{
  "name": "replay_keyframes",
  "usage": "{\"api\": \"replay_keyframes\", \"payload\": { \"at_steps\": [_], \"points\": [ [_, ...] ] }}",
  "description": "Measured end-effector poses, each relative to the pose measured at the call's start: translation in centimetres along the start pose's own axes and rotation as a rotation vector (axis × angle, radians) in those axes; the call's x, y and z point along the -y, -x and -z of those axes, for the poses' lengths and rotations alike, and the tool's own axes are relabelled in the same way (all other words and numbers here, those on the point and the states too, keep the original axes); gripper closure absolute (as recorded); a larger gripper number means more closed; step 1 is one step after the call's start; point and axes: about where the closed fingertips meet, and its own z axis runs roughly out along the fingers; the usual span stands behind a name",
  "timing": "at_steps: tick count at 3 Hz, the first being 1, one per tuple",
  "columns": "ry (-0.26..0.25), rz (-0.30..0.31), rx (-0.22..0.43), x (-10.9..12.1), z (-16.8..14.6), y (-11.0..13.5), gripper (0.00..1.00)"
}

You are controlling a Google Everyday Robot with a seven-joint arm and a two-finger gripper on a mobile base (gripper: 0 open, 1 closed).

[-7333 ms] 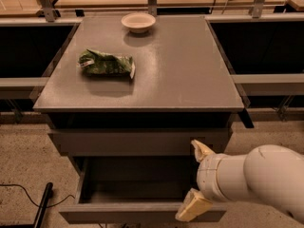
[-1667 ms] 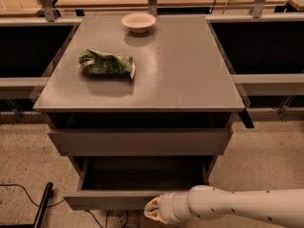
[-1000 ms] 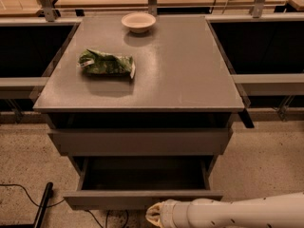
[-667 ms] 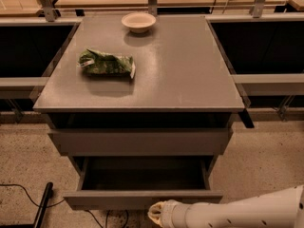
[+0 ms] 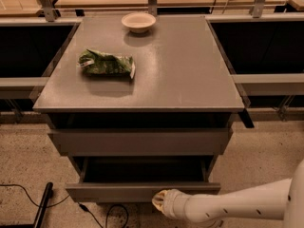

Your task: Close middle drawer

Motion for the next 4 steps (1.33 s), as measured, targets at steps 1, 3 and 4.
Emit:
{"api": "replay_keyframes", "payload": {
  "at_steps": [1, 3, 4],
  "points": [
    [-0.028, -0.006, 0.003, 2.3, -0.4, -0.1, 1.00],
    [-0.083, 0.039, 0.059, 7.0, -1.5, 0.4, 1.00],
    [-0.097, 0.068, 0.095, 8.5, -1.8, 1.0, 1.00]
  ]
}}
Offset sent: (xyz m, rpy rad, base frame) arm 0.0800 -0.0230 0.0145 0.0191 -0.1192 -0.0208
